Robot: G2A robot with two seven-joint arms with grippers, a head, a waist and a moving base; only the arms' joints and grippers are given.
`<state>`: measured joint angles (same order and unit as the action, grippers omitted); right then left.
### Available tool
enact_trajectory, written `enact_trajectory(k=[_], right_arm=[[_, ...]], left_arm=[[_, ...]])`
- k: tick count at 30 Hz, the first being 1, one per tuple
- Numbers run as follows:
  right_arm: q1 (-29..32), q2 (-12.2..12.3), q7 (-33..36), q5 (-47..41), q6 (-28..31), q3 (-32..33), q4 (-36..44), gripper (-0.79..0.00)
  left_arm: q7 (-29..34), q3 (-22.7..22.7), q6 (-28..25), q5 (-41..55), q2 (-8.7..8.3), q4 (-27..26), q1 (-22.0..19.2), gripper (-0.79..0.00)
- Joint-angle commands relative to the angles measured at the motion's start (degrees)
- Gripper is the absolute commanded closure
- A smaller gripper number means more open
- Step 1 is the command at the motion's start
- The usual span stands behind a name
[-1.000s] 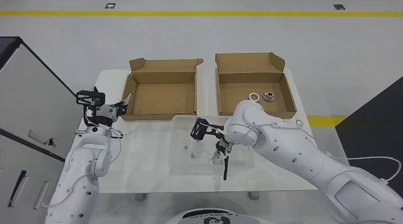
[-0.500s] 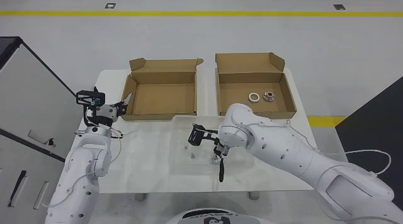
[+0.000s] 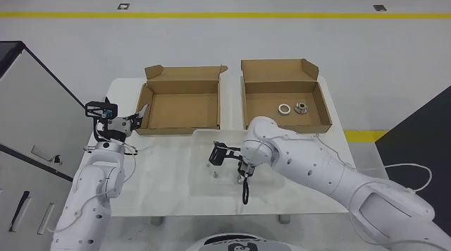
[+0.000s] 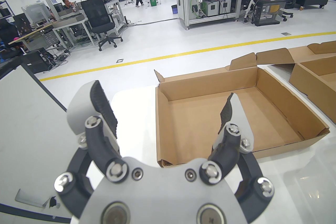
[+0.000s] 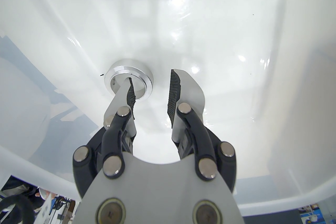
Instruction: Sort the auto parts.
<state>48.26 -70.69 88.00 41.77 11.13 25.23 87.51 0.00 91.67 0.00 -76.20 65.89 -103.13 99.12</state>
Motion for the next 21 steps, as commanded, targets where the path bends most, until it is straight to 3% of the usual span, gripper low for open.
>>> enact_trajectory(k=[1, 5, 7, 9, 15, 21], right_arm=[[-0.1, -0.1, 0.0, -0.1, 0.0, -0.2, -0.3, -0.268], [-0.2, -0.3, 0.0, -0.5, 0.2, -0.6, -1.2, -0.243], [-0.4, -0.4, 0.0, -0.8, 0.2, -0.8, -1.6, -0.194], [-0.5, -0.5, 0.0, -0.9, 0.2, -0.9, -1.8, 0.000], [-0.7, -0.6, -0.7, -2.6, 0.1, -0.1, -2.0, 0.000], [-1.0, 0.7, -1.7, -6.6, -0.3, 4.9, -0.8, 0.000]], left_arm=[[0.0, 0.0, 0.0, 0.0, 0.00, 0.0, 0.0, -0.785], [0.0, 0.0, 0.0, 0.0, 0.00, 0.0, 0.0, -0.785], [0.0, 0.0, 0.0, 0.0, 0.00, 0.0, 0.0, -0.785], [0.0, 0.0, 0.0, 0.0, 0.00, 0.0, 0.0, -0.785], [0.0, 0.0, 0.0, 0.0, 0.00, 0.0, 0.0, -0.785], [0.0, 0.0, 0.0, 0.0, 0.00, 0.0, 0.0, -0.785]])
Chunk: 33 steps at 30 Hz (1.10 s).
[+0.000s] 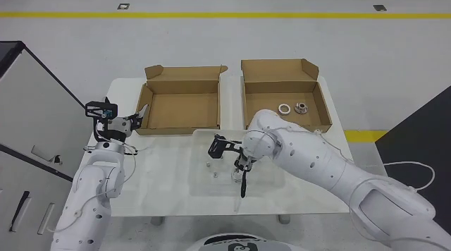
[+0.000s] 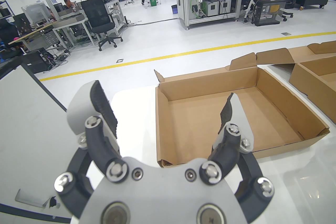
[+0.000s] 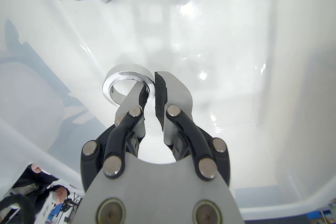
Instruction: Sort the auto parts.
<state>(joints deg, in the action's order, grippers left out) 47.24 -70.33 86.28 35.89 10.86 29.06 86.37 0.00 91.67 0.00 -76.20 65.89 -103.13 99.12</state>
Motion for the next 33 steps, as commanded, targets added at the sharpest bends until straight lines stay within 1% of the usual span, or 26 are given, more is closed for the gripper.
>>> enact_trajectory(k=[1, 6, 11, 15, 19, 22, 26, 33], right_arm=[[0.0, 0.7, 0.1, -1.3, -0.2, 2.4, 1.0, 0.000], [1.2, 3.1, 0.8, -4.4, -0.3, 10.0, 4.8, 0.000], [5.1, 5.9, -0.7, -9.6, 1.3, 19.9, 8.6, 0.000], [9.5, 8.0, -2.2, -16.4, 5.7, 28.3, 8.7, 0.000], [13.9, 9.5, -4.5, -26.3, 11.7, 34.9, 6.0, 0.000], [16.3, 10.4, -8.2, -33.8, 15.4, 37.1, 4.3, 0.000], [18.2, 12.2, -13.0, -42.9, 20.1, 38.4, 3.0, 0.000], [20.4, 16.3, -20.0, -54.6, 27.2, 37.5, 4.7, 0.000]], left_arm=[[0.0, 0.0, 0.0, 0.0, 0.00, 0.0, 0.0, -0.785], [0.0, 0.0, 0.0, 0.0, 0.00, 0.0, 0.0, -0.785], [0.0, 0.0, 0.0, 0.0, 0.00, 0.0, 0.0, -0.785], [0.0, 0.0, 0.0, 0.0, 0.00, 0.0, 0.0, -0.785], [0.0, 0.0, 0.0, 0.0, 0.00, 0.0, 0.0, -0.785], [0.0, 0.0, 0.0, 0.0, 0.00, 0.0, 0.0, -0.785], [0.0, 0.0, 0.0, 0.0, 0.00, 0.0, 0.0, -0.785], [0.0, 0.0, 0.0, 0.0, 0.00, 0.0, 0.0, -0.785]])
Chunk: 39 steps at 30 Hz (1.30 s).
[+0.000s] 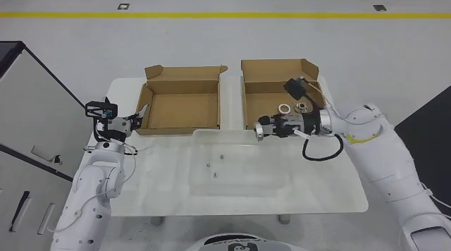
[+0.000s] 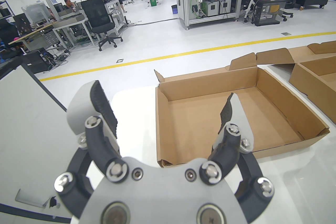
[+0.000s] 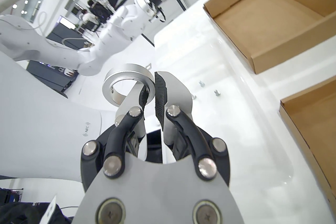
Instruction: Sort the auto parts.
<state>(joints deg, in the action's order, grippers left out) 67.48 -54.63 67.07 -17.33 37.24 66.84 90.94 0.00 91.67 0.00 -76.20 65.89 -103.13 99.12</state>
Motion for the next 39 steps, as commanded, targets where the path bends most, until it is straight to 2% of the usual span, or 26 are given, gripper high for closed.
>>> enact_trajectory(k=[1, 4, 18, 21, 24, 29, 33, 39], right_arm=[[0.1, 1.2, -1.5, -2.4, 1.5, -0.7, 0.4, 0.000], [-0.2, 2.8, -3.6, -4.5, 3.6, -3.1, 1.4, 0.000], [0.2, 2.8, -4.8, -5.6, 2.5, -3.1, 1.4, 0.000], [0.6, 2.9, -4.2, -14.2, 1.2, -1.9, -0.2, 0.000], [0.5, 3.0, 0.4, -27.1, -0.4, -0.3, -2.6, 0.000], [0.1, 2.6, 5.3, -41.4, -5.3, 0.9, -3.7, 0.000], [-0.7, 1.5, 10.4, -48.8, -10.4, 1.4, -2.7, 0.000], [-2.4, -0.8, 16.2, -54.5, -16.2, 1.0, -0.4, 0.000]], left_arm=[[0.0, 0.0, 0.0, 0.0, 0.00, 0.0, 0.0, -0.785], [0.0, 0.0, 0.0, 0.0, 0.00, 0.0, 0.0, -0.785], [0.0, 0.0, 0.0, 0.0, 0.00, 0.0, 0.0, -0.785], [0.0, 0.0, 0.0, 0.0, 0.00, 0.0, 0.0, -0.785], [0.0, 0.0, 0.0, 0.0, 0.00, 0.0, 0.0, -0.785], [0.0, 0.0, 0.0, 0.0, 0.00, 0.0, 0.0, -0.785], [0.0, 0.0, 0.0, 0.0, 0.00, 0.0, 0.0, -0.785], [0.0, 0.0, 0.0, 0.0, 0.00, 0.0, 0.0, -0.785]])
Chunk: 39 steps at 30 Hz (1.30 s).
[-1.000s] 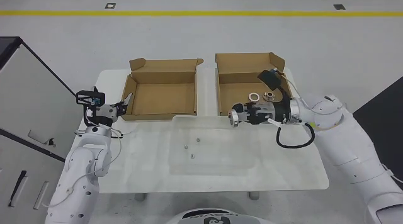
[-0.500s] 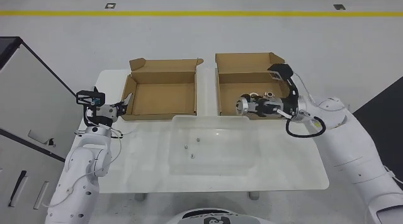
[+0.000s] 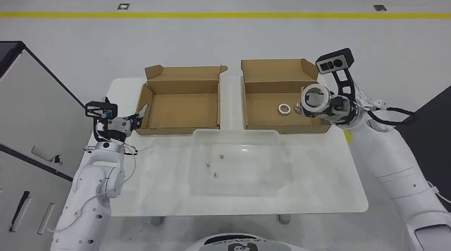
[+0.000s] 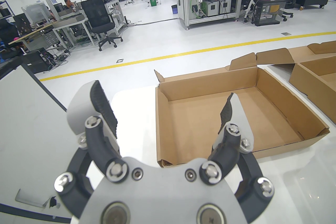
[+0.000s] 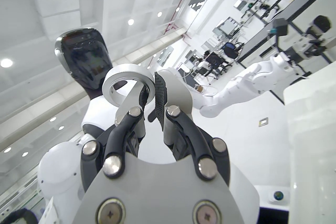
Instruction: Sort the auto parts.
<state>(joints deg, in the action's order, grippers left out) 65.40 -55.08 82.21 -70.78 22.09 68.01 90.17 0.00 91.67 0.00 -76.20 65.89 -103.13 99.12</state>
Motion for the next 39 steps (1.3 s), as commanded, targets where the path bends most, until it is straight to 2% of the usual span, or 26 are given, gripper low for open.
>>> enact_trajectory(k=[1, 5, 14, 23, 31, 36, 39], right_arm=[[-0.8, -0.9, 2.1, -2.0, -2.1, -0.5, 1.0, 0.000], [-2.4, -2.9, 5.8, -6.3, -5.8, -2.1, 2.6, 0.000], [-4.6, -5.6, 5.8, -12.1, -7.5, -8.8, 5.6, 0.000], [-4.8, -7.4, 5.8, -18.4, -11.8, -10.9, 3.2, 0.000], [-4.9, -9.2, 5.8, -23.1, -13.2, -11.3, -0.8, 0.000], [-5.2, -10.1, 5.8, -22.4, -12.4, -10.8, -2.5, 0.000], [-5.3, -10.2, 5.8, -17.3, -9.7, -9.8, -3.5, 0.000]], left_arm=[[0.0, 0.0, 0.0, 0.0, 0.00, 0.0, 0.0, -0.785], [0.0, 0.0, 0.0, 0.0, 0.00, 0.0, 0.0, -0.785], [0.0, 0.0, 0.0, 0.0, 0.00, 0.0, 0.0, -0.785], [0.0, 0.0, 0.0, 0.0, 0.00, 0.0, 0.0, -0.785], [0.0, 0.0, 0.0, 0.0, 0.00, 0.0, 0.0, -0.785], [0.0, 0.0, 0.0, 0.0, 0.00, 0.0, 0.0, -0.785], [0.0, 0.0, 0.0, 0.0, 0.00, 0.0, 0.0, -0.785]])
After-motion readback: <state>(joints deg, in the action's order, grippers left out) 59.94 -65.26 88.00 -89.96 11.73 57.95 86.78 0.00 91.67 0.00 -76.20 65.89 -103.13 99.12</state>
